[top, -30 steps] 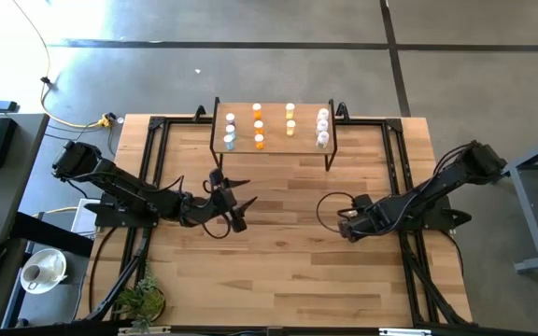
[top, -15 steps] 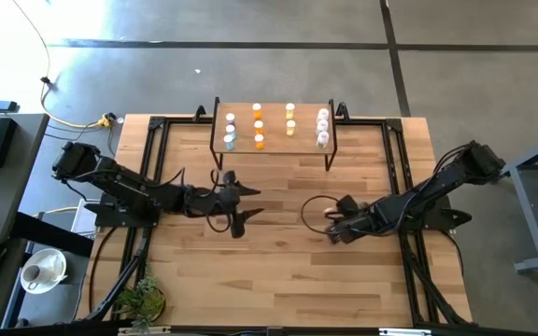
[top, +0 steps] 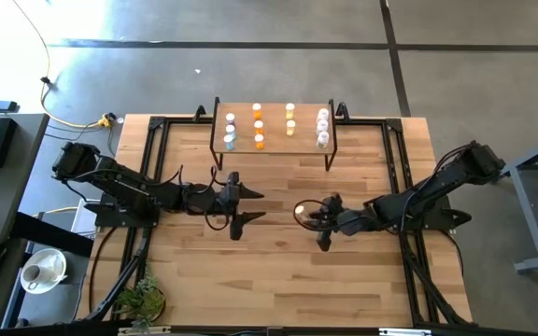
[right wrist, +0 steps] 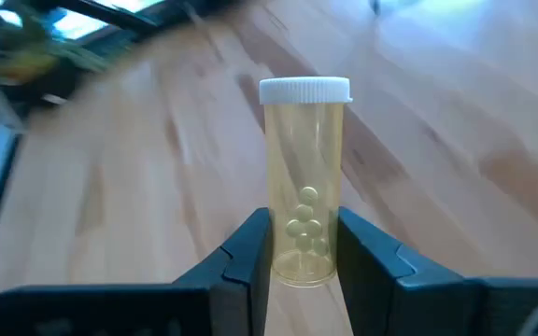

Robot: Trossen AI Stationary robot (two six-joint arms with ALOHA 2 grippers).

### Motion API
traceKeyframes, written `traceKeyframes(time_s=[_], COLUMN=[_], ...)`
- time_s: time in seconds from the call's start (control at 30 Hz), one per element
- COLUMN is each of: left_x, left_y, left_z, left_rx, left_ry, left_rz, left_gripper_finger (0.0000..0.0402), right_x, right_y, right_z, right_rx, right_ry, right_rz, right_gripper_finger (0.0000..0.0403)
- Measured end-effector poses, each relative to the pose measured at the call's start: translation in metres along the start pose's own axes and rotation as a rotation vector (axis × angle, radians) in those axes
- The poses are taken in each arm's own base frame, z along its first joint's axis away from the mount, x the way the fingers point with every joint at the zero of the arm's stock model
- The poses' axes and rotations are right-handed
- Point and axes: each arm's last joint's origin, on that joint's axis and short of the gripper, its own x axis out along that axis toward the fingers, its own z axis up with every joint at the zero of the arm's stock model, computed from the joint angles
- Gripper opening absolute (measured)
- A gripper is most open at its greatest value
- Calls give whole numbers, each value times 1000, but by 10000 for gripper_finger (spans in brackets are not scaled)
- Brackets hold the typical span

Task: Pick and place medicine bottles onto shelf by color
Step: Put the yellow pill bottle on the shelf aligned with the other yellow pill bottle

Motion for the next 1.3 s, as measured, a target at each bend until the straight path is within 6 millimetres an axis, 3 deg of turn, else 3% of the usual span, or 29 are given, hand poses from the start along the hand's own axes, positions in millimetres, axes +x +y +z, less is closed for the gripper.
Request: traceKeyframes(time_s=[0.63, 0.83, 1.1, 1.3], left_x=[24, 32, 51, 59], left_y=[-6, -9, -16, -18], left_z=[-9, -11, -14, -15], left_rx=[4, -7, 4, 9], left_ry=[-170, -224, -206, -203], left_rz=[-82, -129, -192, -192], left_gripper_finger=[243, 243, 243, 243], right_x=[-9, -5, 18, 24], right_y=[21, 22, 16, 15], right_z=[38, 39, 37, 33], right_rx=[-413, -458, -456, -434], right_ry=[-402, -442, -460, -425], right_rz=[133, 148, 179, 223], right_gripper_finger=[87, 87, 87, 87])
